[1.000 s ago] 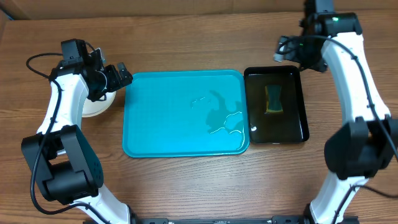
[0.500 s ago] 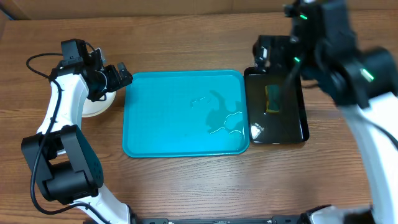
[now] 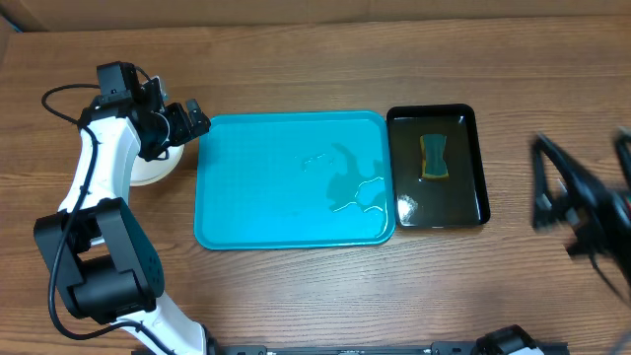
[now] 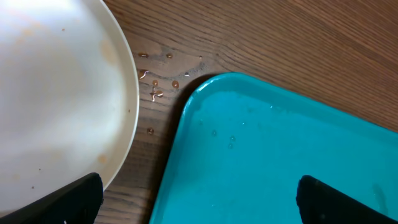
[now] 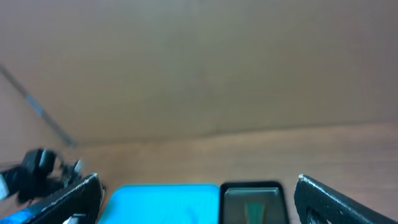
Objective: Clean dirty plates on tray and stack at the side
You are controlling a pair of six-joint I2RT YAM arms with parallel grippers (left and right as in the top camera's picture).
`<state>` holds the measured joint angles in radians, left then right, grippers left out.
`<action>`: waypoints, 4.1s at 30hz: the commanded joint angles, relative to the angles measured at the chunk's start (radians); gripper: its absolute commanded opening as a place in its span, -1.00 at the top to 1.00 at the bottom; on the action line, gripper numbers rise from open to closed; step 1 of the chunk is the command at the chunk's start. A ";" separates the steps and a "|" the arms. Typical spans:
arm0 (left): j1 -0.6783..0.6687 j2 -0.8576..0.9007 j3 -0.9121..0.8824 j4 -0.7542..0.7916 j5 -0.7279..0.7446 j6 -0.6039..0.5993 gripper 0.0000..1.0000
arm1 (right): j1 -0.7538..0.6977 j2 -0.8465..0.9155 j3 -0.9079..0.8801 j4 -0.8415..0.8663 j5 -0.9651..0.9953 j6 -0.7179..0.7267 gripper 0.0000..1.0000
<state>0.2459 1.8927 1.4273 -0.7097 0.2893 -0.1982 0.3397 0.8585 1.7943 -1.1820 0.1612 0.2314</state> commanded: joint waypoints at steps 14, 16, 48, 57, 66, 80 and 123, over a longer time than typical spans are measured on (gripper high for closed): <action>-0.004 -0.002 0.002 0.000 0.015 0.027 -1.00 | -0.193 -0.676 -1.058 0.919 -0.055 -0.075 -1.00; -0.004 -0.002 0.002 0.001 0.015 0.027 -1.00 | -0.201 -0.716 -1.182 1.077 -0.081 -0.075 -1.00; -0.004 -0.002 0.002 0.001 0.014 0.027 -0.99 | -0.262 -0.856 -1.786 1.098 -0.137 -0.084 -1.00; -0.004 -0.002 0.002 0.001 0.015 0.027 -0.99 | -0.262 -0.856 -1.786 1.099 -0.141 -0.082 -1.00; -0.004 -0.002 0.002 0.001 0.015 0.027 -0.99 | -0.262 -0.856 -1.786 1.099 -0.141 -0.082 -1.00; -0.004 -0.002 0.002 0.001 0.015 0.026 -0.99 | -0.262 -0.856 -1.786 1.099 -0.141 -0.082 -1.00; -0.240 -1.057 -0.100 0.000 -0.219 0.113 -1.00 | -0.262 -0.856 -1.786 1.099 -0.141 -0.082 -1.00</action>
<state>0.0174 0.8852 1.3838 -0.7086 0.1490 -0.1219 0.0845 0.0128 0.0185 -0.0898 0.0254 0.1558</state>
